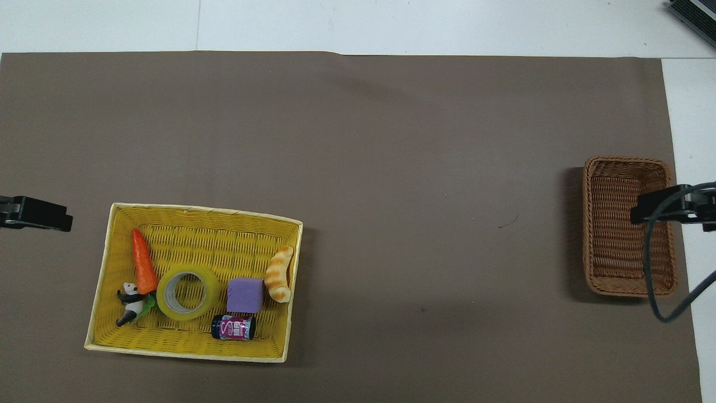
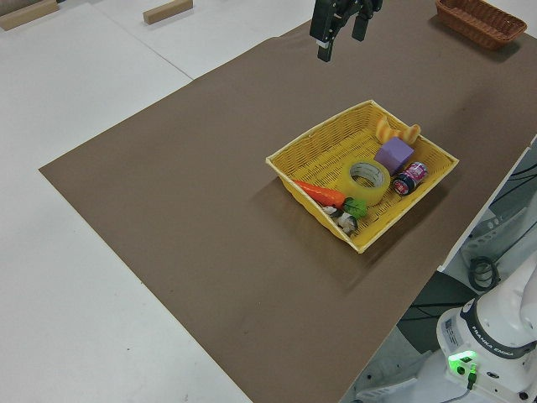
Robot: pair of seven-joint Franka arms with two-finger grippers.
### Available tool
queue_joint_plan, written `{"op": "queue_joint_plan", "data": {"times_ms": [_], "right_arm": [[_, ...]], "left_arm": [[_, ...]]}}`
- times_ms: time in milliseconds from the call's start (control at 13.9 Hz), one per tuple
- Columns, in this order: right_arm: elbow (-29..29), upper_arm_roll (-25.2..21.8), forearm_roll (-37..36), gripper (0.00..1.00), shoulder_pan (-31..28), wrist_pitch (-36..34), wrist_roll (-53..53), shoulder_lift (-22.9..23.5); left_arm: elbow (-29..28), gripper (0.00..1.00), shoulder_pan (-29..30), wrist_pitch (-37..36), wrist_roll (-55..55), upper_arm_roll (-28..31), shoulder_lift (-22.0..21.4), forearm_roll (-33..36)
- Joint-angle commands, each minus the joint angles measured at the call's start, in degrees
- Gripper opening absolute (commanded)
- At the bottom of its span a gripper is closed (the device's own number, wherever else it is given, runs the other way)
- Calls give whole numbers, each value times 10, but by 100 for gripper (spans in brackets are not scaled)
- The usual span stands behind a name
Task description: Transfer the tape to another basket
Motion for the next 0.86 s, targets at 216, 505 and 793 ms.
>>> {"op": "queue_joint_plan", "data": {"times_ms": [216, 505, 793], "right_arm": [[-9, 4, 0, 100, -6, -4, -2, -9], [-9, 4, 0, 100, -7, -3, -3, -9], [-9, 4, 0, 100, -9, -3, -5, -9]], "left_arm": [[-25, 100, 0, 7, 9, -2, -22, 12], [-25, 100, 2, 13, 11, -2, -21, 12], [-27, 100, 0, 12, 17, -3, -22, 12]]}}
